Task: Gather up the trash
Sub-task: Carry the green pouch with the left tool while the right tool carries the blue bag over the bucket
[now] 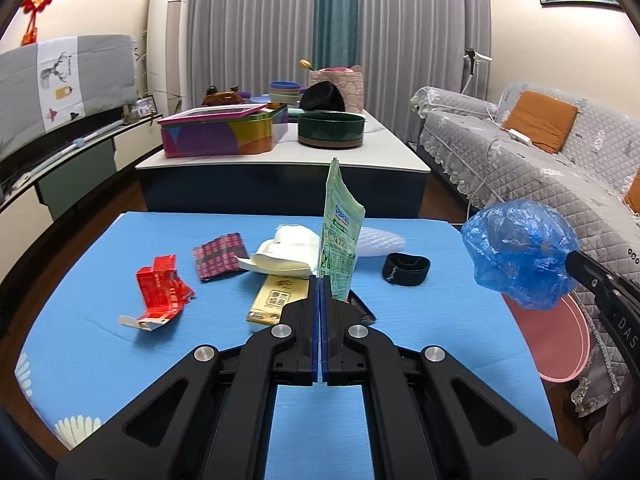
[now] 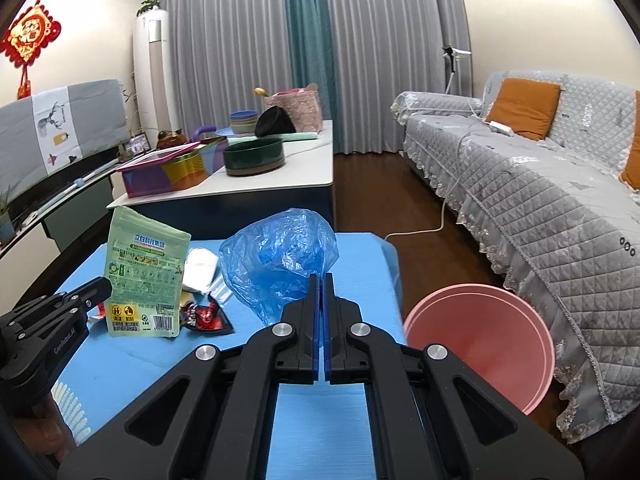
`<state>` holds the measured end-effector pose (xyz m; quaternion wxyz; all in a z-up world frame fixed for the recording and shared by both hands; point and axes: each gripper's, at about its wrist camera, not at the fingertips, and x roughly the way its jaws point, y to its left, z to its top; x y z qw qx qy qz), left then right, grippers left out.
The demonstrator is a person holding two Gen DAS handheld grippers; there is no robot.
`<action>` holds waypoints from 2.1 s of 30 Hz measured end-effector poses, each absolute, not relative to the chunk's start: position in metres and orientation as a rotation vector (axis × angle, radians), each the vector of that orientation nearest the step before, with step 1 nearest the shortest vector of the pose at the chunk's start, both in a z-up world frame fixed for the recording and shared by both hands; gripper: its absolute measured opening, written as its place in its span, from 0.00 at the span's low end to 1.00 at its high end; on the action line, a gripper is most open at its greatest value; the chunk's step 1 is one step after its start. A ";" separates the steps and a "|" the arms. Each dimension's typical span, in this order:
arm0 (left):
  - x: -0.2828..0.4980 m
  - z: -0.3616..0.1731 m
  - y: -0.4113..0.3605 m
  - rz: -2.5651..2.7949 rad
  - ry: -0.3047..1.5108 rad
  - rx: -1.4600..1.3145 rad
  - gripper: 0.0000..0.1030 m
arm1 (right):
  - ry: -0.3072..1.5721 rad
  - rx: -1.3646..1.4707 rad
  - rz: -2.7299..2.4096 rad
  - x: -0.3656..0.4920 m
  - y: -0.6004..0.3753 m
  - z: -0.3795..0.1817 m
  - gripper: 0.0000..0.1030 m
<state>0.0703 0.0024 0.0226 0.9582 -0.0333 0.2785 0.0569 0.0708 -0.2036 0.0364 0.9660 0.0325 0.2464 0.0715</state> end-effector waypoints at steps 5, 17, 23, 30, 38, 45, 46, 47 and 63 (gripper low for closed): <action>0.074 0.023 -0.007 0.089 0.564 -0.066 0.00 | 0.487 0.067 0.112 0.070 -0.215 0.038 0.01; 0.082 0.022 -0.040 0.019 0.566 -0.042 0.00 | 0.473 0.073 0.037 0.068 -0.245 0.042 0.01; 0.087 0.021 -0.060 -0.013 0.579 -0.031 0.00 | 0.476 0.096 -0.009 0.066 -0.268 0.042 0.01; 0.093 0.022 -0.086 -0.056 0.597 -0.013 0.00 | 0.479 0.121 -0.069 0.065 -0.296 0.041 0.01; 0.108 0.028 -0.108 -0.117 0.614 -0.024 0.00 | 0.468 0.171 -0.159 0.066 -0.336 0.043 0.01; 0.120 0.029 -0.136 -0.169 0.619 -0.017 0.00 | 0.483 0.223 -0.216 0.071 -0.362 0.039 0.01; 0.121 0.029 -0.140 -0.177 0.621 -0.015 0.00 | 0.486 0.230 -0.224 0.072 -0.366 0.039 0.01; 0.122 0.028 -0.144 -0.186 0.623 -0.014 0.00 | 0.490 0.238 -0.231 0.072 -0.370 0.038 0.01; 0.153 0.005 -0.211 -0.316 0.678 0.015 0.00 | 0.535 0.274 -0.323 0.083 -0.398 0.023 0.01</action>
